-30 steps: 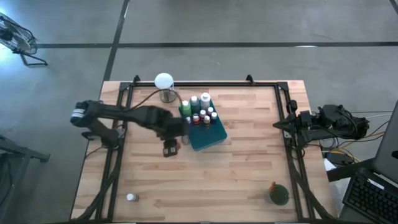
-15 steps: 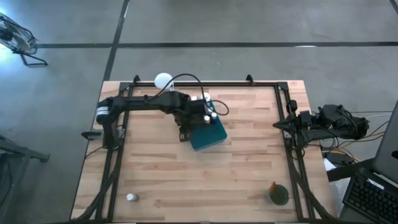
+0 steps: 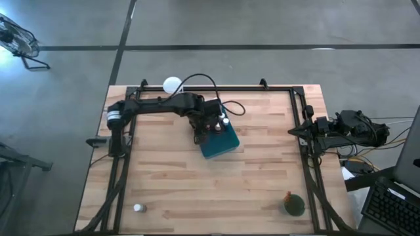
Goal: Pick & Place Paint Supplies
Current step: Put the orange paint bottle into the blue bin aligned with the other orange paint bottle
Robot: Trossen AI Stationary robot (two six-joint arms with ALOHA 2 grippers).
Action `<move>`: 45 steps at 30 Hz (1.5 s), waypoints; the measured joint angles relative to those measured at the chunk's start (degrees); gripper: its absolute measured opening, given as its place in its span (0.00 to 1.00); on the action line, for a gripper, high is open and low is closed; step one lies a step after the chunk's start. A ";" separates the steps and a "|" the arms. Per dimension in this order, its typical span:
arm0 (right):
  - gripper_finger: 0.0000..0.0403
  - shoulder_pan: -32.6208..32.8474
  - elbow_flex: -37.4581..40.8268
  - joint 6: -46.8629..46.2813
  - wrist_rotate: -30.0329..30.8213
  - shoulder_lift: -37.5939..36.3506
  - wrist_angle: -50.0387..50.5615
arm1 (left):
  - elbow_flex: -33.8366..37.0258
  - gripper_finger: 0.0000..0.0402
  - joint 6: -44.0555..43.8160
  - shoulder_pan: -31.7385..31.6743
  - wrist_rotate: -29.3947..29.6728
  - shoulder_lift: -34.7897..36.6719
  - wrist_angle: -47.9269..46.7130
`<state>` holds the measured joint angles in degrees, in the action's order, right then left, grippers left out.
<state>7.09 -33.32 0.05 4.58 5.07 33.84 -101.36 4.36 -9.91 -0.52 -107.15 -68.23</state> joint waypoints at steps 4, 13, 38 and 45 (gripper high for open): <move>0.02 0.00 0.00 0.00 0.01 -0.01 0.00 | 1.30 0.31 -2.43 -0.59 0.21 0.04 0.99; 0.02 0.02 0.00 0.00 0.02 -0.01 -0.02 | 3.06 0.31 -11.59 -0.50 0.59 0.04 0.39; 0.02 0.02 0.00 0.00 0.00 0.00 0.00 | 8.45 0.31 -31.54 -0.55 3.42 0.04 5.75; 0.02 0.02 0.01 0.00 0.02 -0.01 0.00 | 9.27 0.31 -33.91 -0.55 3.41 -0.02 5.68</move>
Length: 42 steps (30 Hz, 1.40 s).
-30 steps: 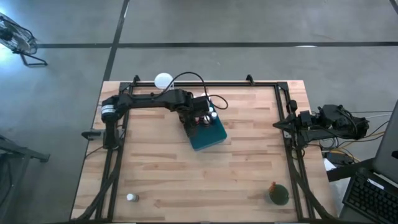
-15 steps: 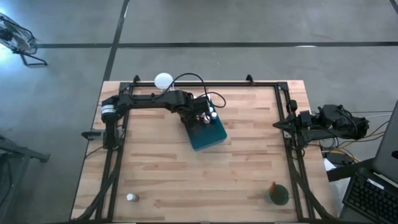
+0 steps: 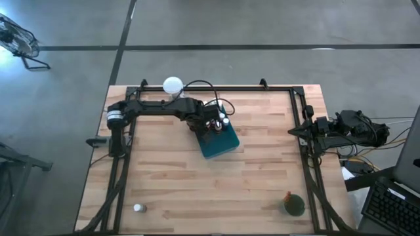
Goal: Pick & Place Paint Supplies
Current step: Put the orange paint bottle into the blue bin aligned with the other orange paint bottle
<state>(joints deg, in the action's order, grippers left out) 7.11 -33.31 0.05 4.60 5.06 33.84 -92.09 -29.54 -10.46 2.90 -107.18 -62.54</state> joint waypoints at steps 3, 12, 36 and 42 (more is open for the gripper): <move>0.02 -0.01 0.00 0.00 0.00 0.02 -0.01 | 0.00 0.31 -0.50 0.00 0.00 0.00 0.02; 0.02 -0.01 0.00 0.00 -0.02 0.00 0.01 | -0.69 0.31 1.60 0.41 -0.04 0.00 0.67; 0.02 -0.01 0.01 0.00 -0.02 0.00 -0.01 | -0.48 0.31 -10.23 2.23 1.37 0.00 0.48; 0.02 -0.01 0.02 0.00 0.00 0.02 0.00 | -0.48 0.31 -11.24 3.19 0.79 0.00 0.58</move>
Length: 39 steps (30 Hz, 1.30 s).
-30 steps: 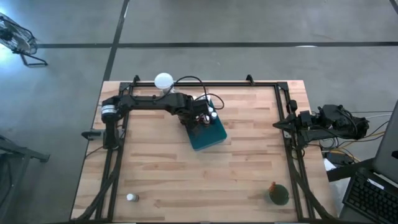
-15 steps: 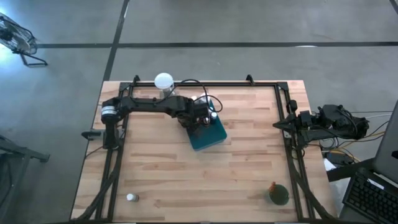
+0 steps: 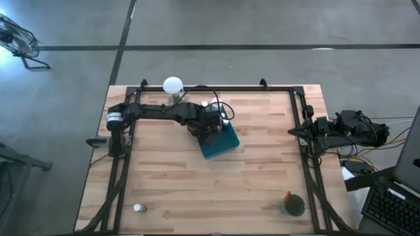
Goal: Pick & Place Paint Supplies
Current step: Put the orange paint bottle into the blue bin aligned with the other orange paint bottle
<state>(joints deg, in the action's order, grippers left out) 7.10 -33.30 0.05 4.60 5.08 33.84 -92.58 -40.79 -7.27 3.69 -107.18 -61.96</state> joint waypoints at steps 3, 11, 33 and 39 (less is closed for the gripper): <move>0.02 -0.01 0.00 0.00 0.00 -0.01 0.00 | 0.00 0.31 -0.70 0.34 -0.17 -0.12 0.97; 0.02 0.01 -0.02 0.00 -0.02 0.01 -0.02 | -3.69 0.31 2.56 0.94 -2.76 -5.18 -1.62; 0.02 -0.01 -0.01 0.00 0.00 -0.01 -0.02 | -5.75 0.31 3.78 -0.70 -1.12 -5.43 -0.95; 0.02 -0.01 -0.02 0.00 0.00 0.01 0.00 | -5.78 0.31 3.59 -1.26 -1.38 -5.49 -0.56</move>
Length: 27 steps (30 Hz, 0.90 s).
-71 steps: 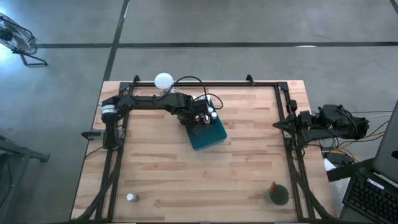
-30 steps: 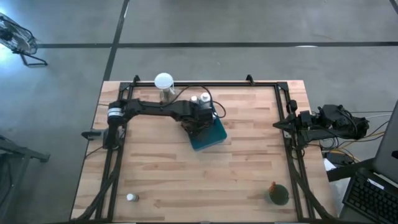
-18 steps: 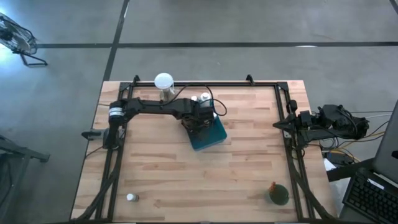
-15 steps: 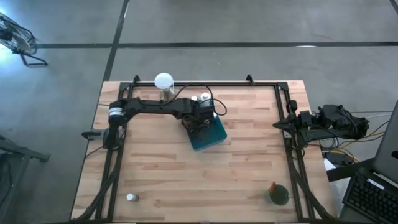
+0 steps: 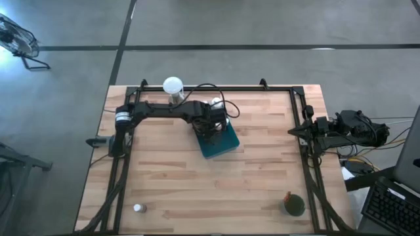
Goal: Pick & Place Paint Supplies
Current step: Put the orange paint bottle into the blue bin aligned with the other orange paint bottle
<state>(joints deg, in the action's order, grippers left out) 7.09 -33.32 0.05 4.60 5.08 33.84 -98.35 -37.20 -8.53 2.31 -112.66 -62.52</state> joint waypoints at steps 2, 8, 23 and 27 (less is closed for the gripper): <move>0.02 0.00 0.00 0.00 0.00 0.00 0.01 | -0.05 0.31 0.03 -0.36 -0.05 -0.02 0.00; 0.02 0.00 0.00 0.00 0.00 0.00 0.00 | 0.14 0.31 0.35 -1.68 -0.28 -0.02 0.24; 0.02 0.02 0.02 0.00 -0.02 -0.02 -0.01 | 0.14 0.31 0.45 -2.19 -1.16 -0.02 0.88; 0.02 0.00 0.00 0.00 -0.02 0.00 -0.01 | 0.14 0.31 0.44 -2.19 -1.11 -0.02 0.88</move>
<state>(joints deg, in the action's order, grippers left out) 7.10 -33.32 0.05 4.58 5.08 33.83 -98.21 -36.76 -10.72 1.19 -112.68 -61.65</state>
